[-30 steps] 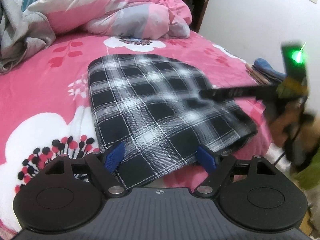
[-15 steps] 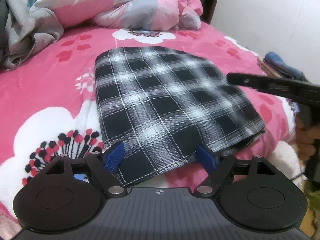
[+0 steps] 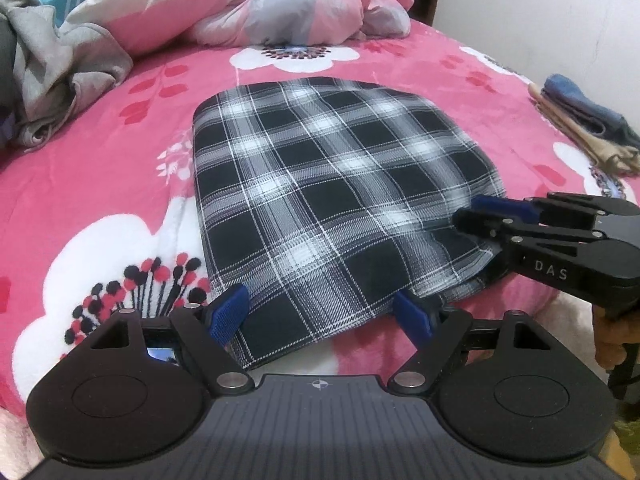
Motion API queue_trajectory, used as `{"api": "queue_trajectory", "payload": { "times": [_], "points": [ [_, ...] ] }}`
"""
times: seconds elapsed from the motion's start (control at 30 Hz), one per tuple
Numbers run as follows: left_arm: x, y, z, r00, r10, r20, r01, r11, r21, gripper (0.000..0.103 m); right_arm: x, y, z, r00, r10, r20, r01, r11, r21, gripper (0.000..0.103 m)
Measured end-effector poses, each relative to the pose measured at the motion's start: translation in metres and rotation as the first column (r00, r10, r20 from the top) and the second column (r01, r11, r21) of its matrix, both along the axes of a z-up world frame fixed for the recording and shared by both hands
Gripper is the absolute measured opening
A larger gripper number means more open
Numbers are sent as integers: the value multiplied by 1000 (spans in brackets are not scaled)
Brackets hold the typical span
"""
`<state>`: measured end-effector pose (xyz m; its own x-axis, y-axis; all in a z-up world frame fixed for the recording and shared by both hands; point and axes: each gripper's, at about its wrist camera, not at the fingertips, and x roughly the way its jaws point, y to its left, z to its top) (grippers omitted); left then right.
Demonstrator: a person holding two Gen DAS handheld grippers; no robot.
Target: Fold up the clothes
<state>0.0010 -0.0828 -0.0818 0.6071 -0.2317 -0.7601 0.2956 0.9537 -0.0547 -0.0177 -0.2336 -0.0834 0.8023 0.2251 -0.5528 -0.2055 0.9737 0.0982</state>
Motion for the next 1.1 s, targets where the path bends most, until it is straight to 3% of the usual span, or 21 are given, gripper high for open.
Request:
{"api": "queue_trajectory", "payload": {
  "times": [0.5, 0.67, 1.1],
  "points": [
    [-3, -12, -5, 1000, -15, 16, 14, 997, 81, 82, -25, -10, 13, 999, -11, 43, 8, 997, 73, 25],
    [-3, -14, -6, 1000, -21, 16, 19, 995, 94, 83, -26, -11, -1, 1000, -2, 4, 2, 997, 75, 25],
    [-5, -18, -6, 999, -26, 20, 24, 992, 126, 83, -30, -12, -9, 1000, -13, 14, 12, 994, 106, 25]
  ]
}}
